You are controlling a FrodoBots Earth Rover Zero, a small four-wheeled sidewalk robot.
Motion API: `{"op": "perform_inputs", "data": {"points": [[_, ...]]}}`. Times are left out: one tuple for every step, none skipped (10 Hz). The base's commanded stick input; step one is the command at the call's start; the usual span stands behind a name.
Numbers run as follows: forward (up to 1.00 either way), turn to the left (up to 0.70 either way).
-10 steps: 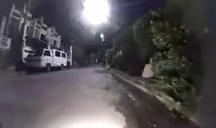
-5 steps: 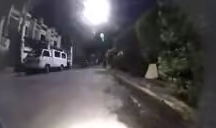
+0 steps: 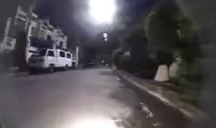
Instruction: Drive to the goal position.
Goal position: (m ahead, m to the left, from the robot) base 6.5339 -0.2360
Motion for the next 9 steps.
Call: {"op": "perform_inputs", "data": {"points": [[0.5,0.0],[0.5,0.0],[0.5,0.0],[0.5,0.0],[0.5,0.0],[0.5,0.0],[0.5,0.0],[0.5,0.0],[0.5,0.0]]}}
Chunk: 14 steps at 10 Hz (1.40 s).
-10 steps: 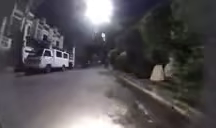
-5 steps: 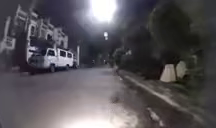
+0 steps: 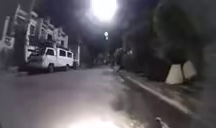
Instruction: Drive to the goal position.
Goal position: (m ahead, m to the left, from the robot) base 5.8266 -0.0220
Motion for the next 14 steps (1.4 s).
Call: {"op": "perform_inputs", "data": {"points": [[0.5,0.0],[0.5,0.0],[0.5,0.0],[0.5,-0.26],[0.5,-0.5],[0.5,-0.5],[0.5,-0.35],[0.5,0.0],[0.5,0.0],[0.5,0.0],[0.5,0.0],[0.5,0.0],[0.5,0.0],[0.5,0.0]]}}
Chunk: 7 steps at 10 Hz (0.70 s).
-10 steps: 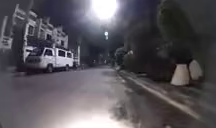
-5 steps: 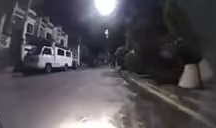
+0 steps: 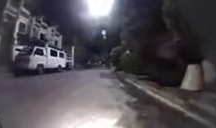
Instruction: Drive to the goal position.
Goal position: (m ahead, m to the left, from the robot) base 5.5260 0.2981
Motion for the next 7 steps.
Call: {"op": "perform_inputs", "data": {"points": [[0.5,0.0],[0.5,0.0],[0.5,0.0],[0.5,0.0],[0.5,0.0],[0.5,0.0],[0.5,0.0]]}}
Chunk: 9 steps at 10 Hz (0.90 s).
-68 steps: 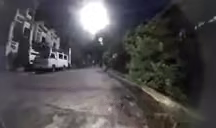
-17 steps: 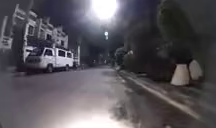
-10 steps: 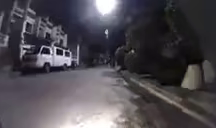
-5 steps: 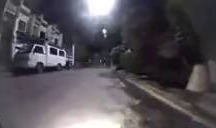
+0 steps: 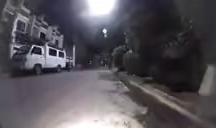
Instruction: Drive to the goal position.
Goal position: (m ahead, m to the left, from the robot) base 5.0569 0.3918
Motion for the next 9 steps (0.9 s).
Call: {"op": "perform_inputs", "data": {"points": [[0.5,0.0],[0.5,0.0],[0.5,0.0],[0.5,0.0],[0.5,0.0],[0.5,0.0],[0.5,0.0],[0.5,0.0],[0.5,0.0]]}}
